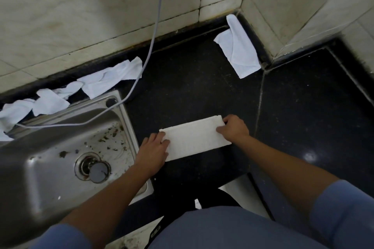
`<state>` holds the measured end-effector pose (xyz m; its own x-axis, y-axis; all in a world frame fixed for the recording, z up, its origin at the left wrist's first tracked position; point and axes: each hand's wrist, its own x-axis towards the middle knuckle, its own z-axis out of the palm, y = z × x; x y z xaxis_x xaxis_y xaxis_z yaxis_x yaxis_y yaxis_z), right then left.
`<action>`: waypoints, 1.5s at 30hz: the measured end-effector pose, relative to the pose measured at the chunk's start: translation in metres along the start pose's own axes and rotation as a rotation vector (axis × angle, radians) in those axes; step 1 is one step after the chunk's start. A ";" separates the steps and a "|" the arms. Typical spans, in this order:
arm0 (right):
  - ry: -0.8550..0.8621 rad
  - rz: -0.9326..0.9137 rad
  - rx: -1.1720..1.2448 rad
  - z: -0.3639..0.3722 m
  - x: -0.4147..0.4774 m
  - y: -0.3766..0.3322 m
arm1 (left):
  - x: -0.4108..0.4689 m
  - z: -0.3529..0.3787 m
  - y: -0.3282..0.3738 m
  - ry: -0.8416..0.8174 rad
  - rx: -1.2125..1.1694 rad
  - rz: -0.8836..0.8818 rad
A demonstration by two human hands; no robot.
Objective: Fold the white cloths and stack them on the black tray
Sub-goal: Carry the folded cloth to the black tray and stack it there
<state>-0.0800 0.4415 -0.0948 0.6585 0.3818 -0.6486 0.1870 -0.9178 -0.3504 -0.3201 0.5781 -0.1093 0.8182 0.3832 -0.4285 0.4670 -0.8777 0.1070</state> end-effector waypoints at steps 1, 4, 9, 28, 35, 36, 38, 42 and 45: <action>-0.017 0.030 0.093 -0.003 0.000 -0.001 | -0.001 0.000 0.000 0.000 -0.011 -0.007; -0.102 0.117 0.424 -0.013 -0.012 -0.011 | -0.006 0.000 -0.008 0.069 -0.109 -0.043; -0.219 -0.061 0.437 0.004 -0.040 -0.050 | -0.030 0.002 -0.035 0.203 -0.250 -0.176; 0.150 -0.971 -0.589 0.072 -0.047 -0.033 | -0.030 0.003 -0.006 0.117 -0.184 0.025; -0.042 -0.828 -0.900 0.066 -0.023 -0.003 | -0.011 0.020 -0.009 -0.059 -0.007 0.048; -0.054 -0.827 -0.906 0.066 -0.023 -0.004 | -0.011 0.019 -0.010 -0.061 0.001 0.052; -0.071 -0.831 -0.926 0.064 -0.024 -0.008 | -0.011 0.016 -0.008 -0.049 -0.003 0.051; -0.010 -0.931 -0.842 0.049 -0.021 -0.036 | -0.023 0.006 -0.006 0.082 -0.040 -0.002; -0.051 -0.921 -0.839 0.049 -0.010 -0.069 | -0.046 0.005 -0.008 0.172 -0.111 -0.123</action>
<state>-0.1358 0.5063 -0.0971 0.0096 0.9059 -0.4234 0.9832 -0.0857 -0.1611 -0.3630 0.5665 -0.0951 0.7937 0.5366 -0.2865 0.5927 -0.7881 0.1660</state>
